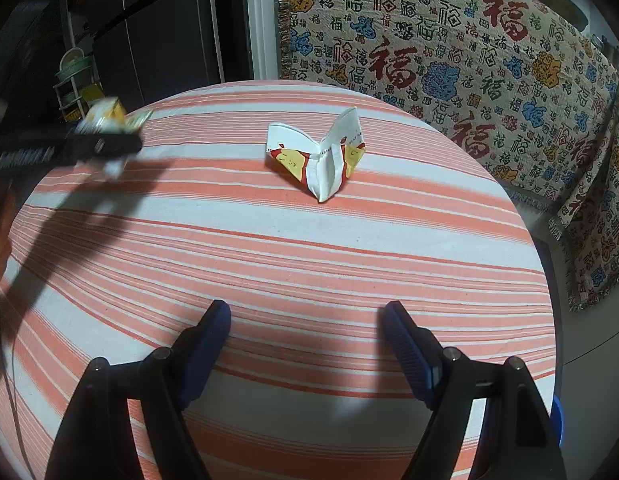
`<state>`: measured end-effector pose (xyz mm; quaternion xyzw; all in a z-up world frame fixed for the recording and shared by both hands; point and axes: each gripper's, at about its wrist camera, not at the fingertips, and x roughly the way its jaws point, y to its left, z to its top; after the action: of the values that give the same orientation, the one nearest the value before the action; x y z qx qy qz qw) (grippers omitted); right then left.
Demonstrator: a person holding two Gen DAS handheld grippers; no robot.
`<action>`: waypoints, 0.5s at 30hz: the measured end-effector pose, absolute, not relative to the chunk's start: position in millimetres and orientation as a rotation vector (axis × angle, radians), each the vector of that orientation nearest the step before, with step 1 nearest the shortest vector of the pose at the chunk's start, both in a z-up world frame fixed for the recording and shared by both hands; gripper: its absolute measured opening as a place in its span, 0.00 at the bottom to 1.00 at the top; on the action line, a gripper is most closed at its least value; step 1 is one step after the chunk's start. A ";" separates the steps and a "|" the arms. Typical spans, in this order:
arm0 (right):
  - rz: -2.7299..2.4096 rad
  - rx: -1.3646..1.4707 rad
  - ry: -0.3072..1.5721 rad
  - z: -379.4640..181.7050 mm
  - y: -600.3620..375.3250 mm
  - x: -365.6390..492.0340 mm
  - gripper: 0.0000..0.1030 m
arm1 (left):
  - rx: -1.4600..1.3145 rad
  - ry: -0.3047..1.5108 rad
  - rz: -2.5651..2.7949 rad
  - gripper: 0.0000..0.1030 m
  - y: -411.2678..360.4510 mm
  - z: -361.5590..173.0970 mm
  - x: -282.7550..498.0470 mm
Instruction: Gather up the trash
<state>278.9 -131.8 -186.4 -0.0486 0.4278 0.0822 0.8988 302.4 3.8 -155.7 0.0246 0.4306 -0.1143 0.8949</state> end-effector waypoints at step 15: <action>0.225 -0.003 0.848 -159.3 -148.4 317.7 0.78 | 0.029 0.905 -0.205 0.95 15.2 -192.1 261.2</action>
<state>317.7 -148.4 -159.3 -0.0014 0.4107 0.1088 0.9053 261.2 15.2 -192.1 0.0139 0.4363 -0.0988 0.8943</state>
